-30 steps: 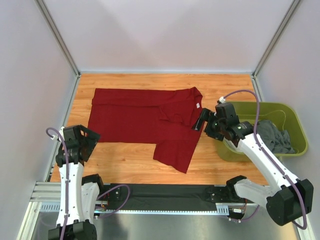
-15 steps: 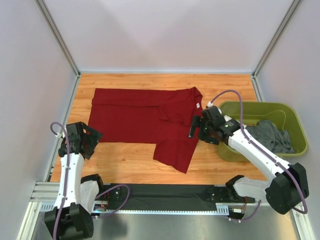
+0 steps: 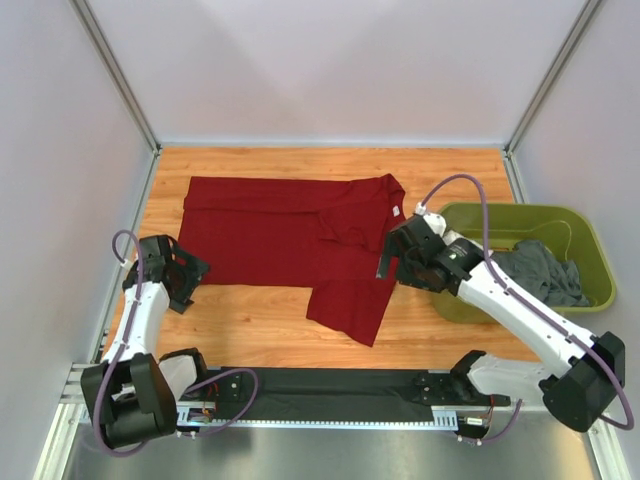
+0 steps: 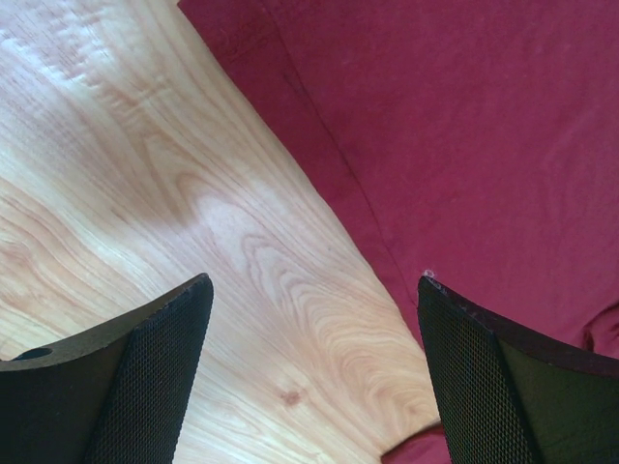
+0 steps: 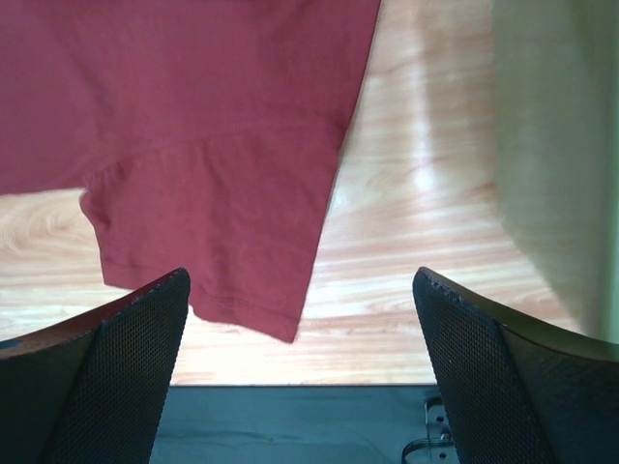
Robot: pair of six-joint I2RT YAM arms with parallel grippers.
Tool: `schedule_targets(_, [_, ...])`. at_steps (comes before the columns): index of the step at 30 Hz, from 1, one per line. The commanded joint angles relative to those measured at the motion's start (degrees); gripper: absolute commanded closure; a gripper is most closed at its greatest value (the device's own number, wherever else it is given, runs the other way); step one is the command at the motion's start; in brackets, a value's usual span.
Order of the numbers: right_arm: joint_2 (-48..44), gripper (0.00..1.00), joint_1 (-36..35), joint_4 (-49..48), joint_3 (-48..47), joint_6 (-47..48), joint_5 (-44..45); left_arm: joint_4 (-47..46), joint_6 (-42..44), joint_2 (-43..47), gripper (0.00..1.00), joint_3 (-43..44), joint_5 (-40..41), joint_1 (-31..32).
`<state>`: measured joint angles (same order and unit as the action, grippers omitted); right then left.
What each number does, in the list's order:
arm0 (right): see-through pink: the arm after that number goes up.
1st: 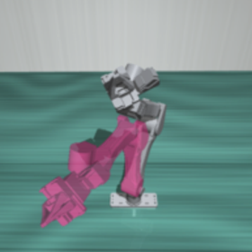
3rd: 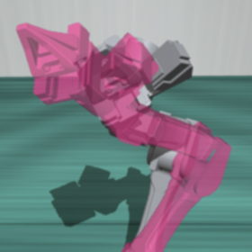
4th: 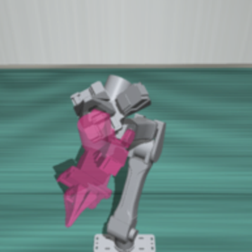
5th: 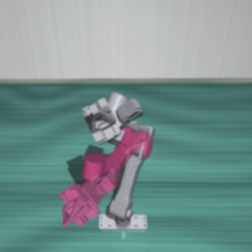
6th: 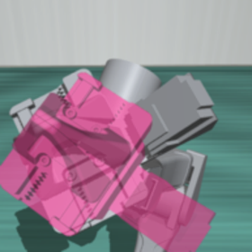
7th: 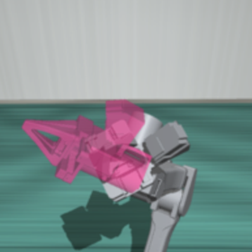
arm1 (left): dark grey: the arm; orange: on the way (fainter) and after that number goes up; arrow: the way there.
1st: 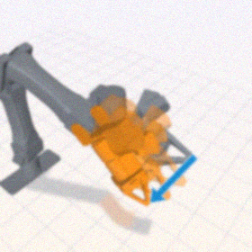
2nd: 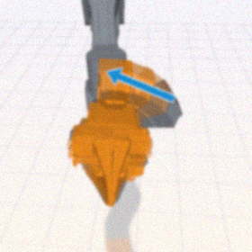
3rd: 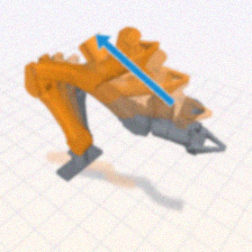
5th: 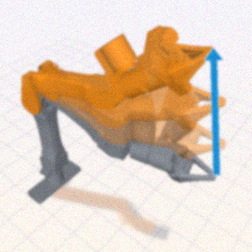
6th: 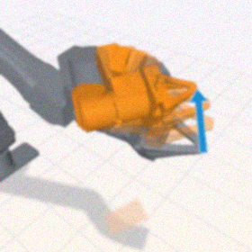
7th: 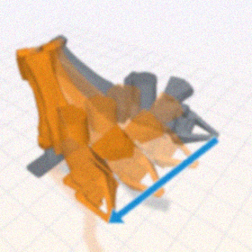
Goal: Fold and stack the t-shirts
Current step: Fold the tshirt
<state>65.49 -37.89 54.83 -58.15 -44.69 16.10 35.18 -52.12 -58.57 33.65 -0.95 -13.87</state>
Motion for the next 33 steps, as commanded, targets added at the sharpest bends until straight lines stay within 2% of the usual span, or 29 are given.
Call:
schedule_targets(1, [2.3,0.01,-2.8,2.2,-0.7,-5.6,1.3,-4.1,1.3,-1.7,0.08,0.2,0.9,-0.3])
schedule_targets(5, [4.6,0.01,-4.7,2.2,0.0,-9.3,1.2,-7.7,1.6,-6.7,0.09,1.2,0.9,-1.1])
schedule_targets(10, [4.5,0.05,-5.6,1.8,2.2,-12.5,1.4,-7.7,1.8,-13.8,0.11,4.9,3.0,-2.2])
schedule_targets(20, [5.7,0.11,-8.3,-4.0,7.1,-17.2,2.5,-13.4,3.1,-15.9,0.16,5.5,3.3,-8.8])
schedule_targets(27, [5.8,0.12,-8.8,-7.2,9.4,-17.4,2.4,-16.5,2.0,-19.4,0.20,6.3,5.9,-9.2])
schedule_targets(30, [5.9,0.17,-8.8,-8.4,10.9,-17.2,1.4,-17.8,3.0,-20.1,0.21,7.7,7.4,-9.2])
schedule_targets(33, [6.5,0.22,-8.8,-10.4,12.5,-17.6,-0.1,-18.8,3.1,-21.4,0.26,8.7,8.4,-9.2])
